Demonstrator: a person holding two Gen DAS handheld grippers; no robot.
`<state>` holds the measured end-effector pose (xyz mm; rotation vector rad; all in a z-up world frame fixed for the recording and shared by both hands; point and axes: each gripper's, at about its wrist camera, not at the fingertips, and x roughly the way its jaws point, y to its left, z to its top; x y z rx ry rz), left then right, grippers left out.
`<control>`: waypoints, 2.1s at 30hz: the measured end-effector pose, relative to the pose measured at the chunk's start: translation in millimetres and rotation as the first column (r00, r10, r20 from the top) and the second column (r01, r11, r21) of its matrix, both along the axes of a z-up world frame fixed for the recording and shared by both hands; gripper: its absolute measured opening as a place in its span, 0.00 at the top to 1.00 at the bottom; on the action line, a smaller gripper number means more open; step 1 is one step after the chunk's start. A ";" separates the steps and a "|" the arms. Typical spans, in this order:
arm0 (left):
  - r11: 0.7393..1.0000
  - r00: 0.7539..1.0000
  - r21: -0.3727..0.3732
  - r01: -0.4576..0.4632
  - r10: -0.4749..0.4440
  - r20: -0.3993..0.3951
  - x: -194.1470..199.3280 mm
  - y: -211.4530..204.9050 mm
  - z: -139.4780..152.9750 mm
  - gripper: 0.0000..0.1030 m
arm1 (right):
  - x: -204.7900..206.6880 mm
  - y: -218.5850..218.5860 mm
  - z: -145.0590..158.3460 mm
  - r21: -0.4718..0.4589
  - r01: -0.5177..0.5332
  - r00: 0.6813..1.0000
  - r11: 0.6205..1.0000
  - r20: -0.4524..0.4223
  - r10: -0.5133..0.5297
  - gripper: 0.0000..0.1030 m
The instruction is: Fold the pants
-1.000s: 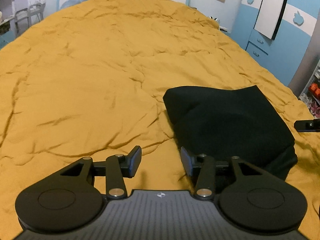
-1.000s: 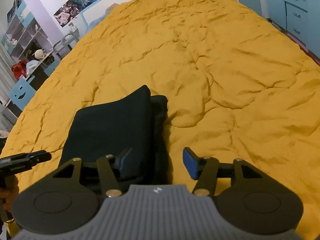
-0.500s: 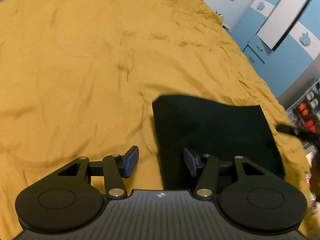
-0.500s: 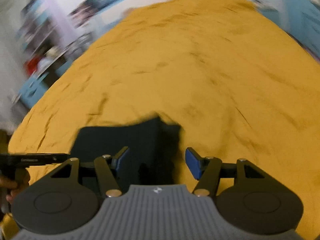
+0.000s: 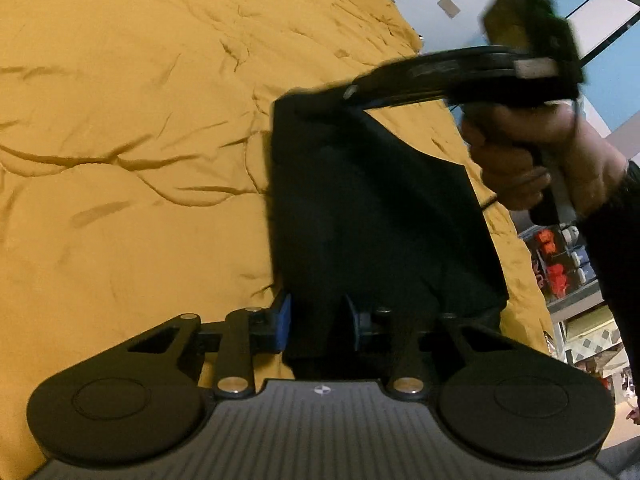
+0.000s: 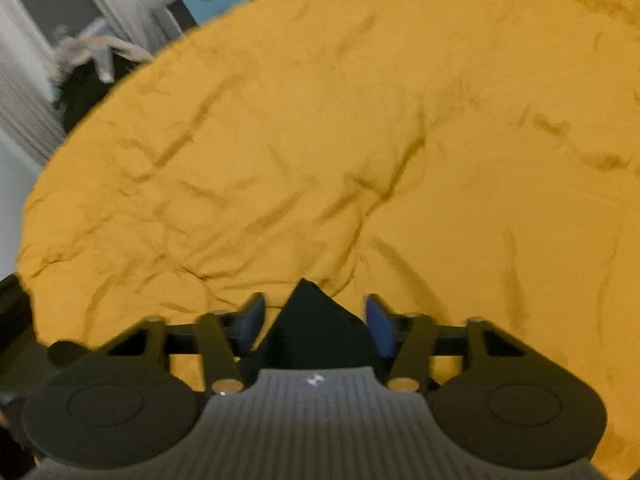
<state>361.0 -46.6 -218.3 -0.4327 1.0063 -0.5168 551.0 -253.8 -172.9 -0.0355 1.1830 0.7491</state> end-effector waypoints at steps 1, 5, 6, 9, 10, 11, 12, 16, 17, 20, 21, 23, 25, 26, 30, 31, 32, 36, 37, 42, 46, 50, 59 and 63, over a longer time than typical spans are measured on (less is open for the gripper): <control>1.000 1.000 0.007 0.006 -0.006 -0.004 0.2 -0.2 0.2 0.73 | -0.3 4.3 -2.4 -0.016 -0.024 1.000 1.000 0.005 0.024 1.00; 1.000 1.000 0.022 0.012 -0.012 0.011 -3.3 0.3 3.5 0.81 | 4.1 -2.9 -2.3 -0.001 0.060 0.998 0.998 0.012 -0.060 1.00; 1.000 1.000 0.019 0.005 -0.005 0.014 -4.6 0.5 4.9 0.82 | 4.7 -8.1 -0.8 -0.006 0.109 0.994 0.994 0.022 -0.109 1.00; 0.999 1.000 0.043 0.001 -0.002 0.025 -7.5 -3.0 6.0 0.83 | 2.3 -15.5 -3.9 0.000 0.228 0.972 0.974 0.050 -0.228 1.00; 0.998 1.000 0.056 0.007 -0.008 0.023 -9.6 -4.4 5.1 0.83 | -0.5 -18.1 -4.5 0.014 0.263 0.962 0.965 0.067 -0.263 1.00; 0.997 1.000 0.069 0.017 -0.018 0.017 -11.3 -6.2 4.5 0.83 | -3.6 -21.4 -5.1 0.026 0.289 0.955 0.957 0.068 -0.290 1.00; 0.996 1.000 0.083 0.028 -0.029 0.011 -12.5 -7.3 4.9 0.83 | -7.1 -26.9 -4.0 0.024 0.329 0.940 0.944 0.086 -0.330 1.00; 0.998 1.000 0.056 0.014 -0.014 0.010 -16.0 14.7 12.6 0.76 | -32.4 -70.6 13.9 0.104 0.427 0.898 0.898 0.070 -0.434 0.94; 0.999 1.000 0.043 -0.004 0.004 0.010 -15.2 24.1 14.8 0.68 | -44.2 -84.6 21.3 0.123 0.439 0.890 0.890 0.079 -0.450 0.87; 0.999 0.999 0.039 -0.037 0.036 0.029 -7.1 48.4 21.8 0.52 | -87.2 -126.1 39.6 0.175 0.478 0.860 0.861 0.105 -0.499 0.66; 0.998 0.998 0.041 -0.051 0.049 0.031 -1.9 54.7 24.3 0.51 | -100.8 -138.2 42.1 0.180 0.498 0.849 0.849 0.102 -0.519 0.58; 0.996 0.997 0.025 -0.082 0.081 0.015 8.4 62.3 27.4 0.44 | -130.8 -164.1 41.9 0.177 0.547 0.819 0.818 0.088 -0.567 0.53; 0.993 0.994 -0.025 -0.112 0.112 -0.009 17.8 66.7 28.8 0.34 | -154.2 -182.3 35.3 0.161 0.577 0.803 0.800 0.066 -0.592 0.53; 0.993 0.993 -0.043 -0.114 0.113 -0.022 22.5 67.5 29.0 0.28 | -166.4 -191.1 31.0 0.151 0.593 0.794 0.791 0.055 -0.606 0.52; 0.996 0.997 -0.049 -0.074 0.072 -0.039 38.3 52.4 28.2 0.25 | -196.2 -217.3 4.9 0.182 0.650 0.757 0.738 -0.063 -0.651 0.49; 0.997 0.997 -0.051 -0.060 0.058 -0.045 41.9 46.8 26.0 0.25 | -199.1 -220.1 -4.5 0.205 0.660 0.749 0.723 -0.102 -0.655 0.49; 0.997 0.998 -0.058 -0.044 0.041 -0.056 45.4 41.3 22.8 0.24 | -198.6 -218.0 -12.4 0.229 0.669 0.741 0.708 -0.131 -0.658 0.49; 0.994 0.992 -0.107 -0.020 0.006 -0.125 59.8 24.5 8.9 0.23 | -192.1 -215.1 -29.9 0.293 0.664 0.746 0.687 -0.203 -0.634 0.44; 0.993 0.991 -0.113 -0.018 0.003 -0.132 61.3 22.1 6.6 0.22 | -185.6 -212.2 -33.6 0.293 0.661 0.749 0.691 -0.208 -0.629 0.43; 0.995 0.987 -0.104 -0.009 -0.008 -0.161 71.7 9.2 -8.6 0.22 | -176.3 -211.8 -51.8 0.297 0.658 0.753 0.692 -0.252 -0.608 0.38; 0.994 0.987 -0.109 0.007 -0.024 -0.160 73.0 1.9 -18.5 0.16 | -163.8 -205.9 -73.7 0.321 0.643 0.766 0.696 -0.288 -0.575 0.29; 0.994 0.989 -0.104 0.019 -0.033 -0.141 73.9 -5.6 -18.3 0.12 | -154.0 -199.7 -85.3 0.345 0.626 0.780 0.700 -0.294 -0.552 0.23; 0.993 0.990 -0.114 0.025 -0.040 -0.135 72.1 -15.1 -19.5 0.12 | -150.8 -183.4 -86.9 0.364 0.612 0.791 0.702 -0.265 -0.552 0.22; 0.992 0.990 -0.118 0.035 -0.050 -0.130 70.5 -15.5 -14.4 0.24 | -153.8 -187.6 -83.1 0.410 0.618 0.786 0.671 -0.304 -0.538 0.52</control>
